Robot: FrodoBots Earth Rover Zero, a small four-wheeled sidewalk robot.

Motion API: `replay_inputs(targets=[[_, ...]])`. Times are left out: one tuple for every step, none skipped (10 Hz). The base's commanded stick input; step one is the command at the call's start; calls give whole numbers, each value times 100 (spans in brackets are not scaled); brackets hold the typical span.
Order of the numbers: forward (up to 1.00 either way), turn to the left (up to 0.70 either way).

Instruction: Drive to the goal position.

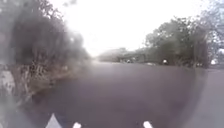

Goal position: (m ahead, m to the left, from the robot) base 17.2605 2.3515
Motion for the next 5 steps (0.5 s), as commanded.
replay_inputs(targets=[[70,-13],[70,-8],[70,-4],[70,0],[70,-3]])
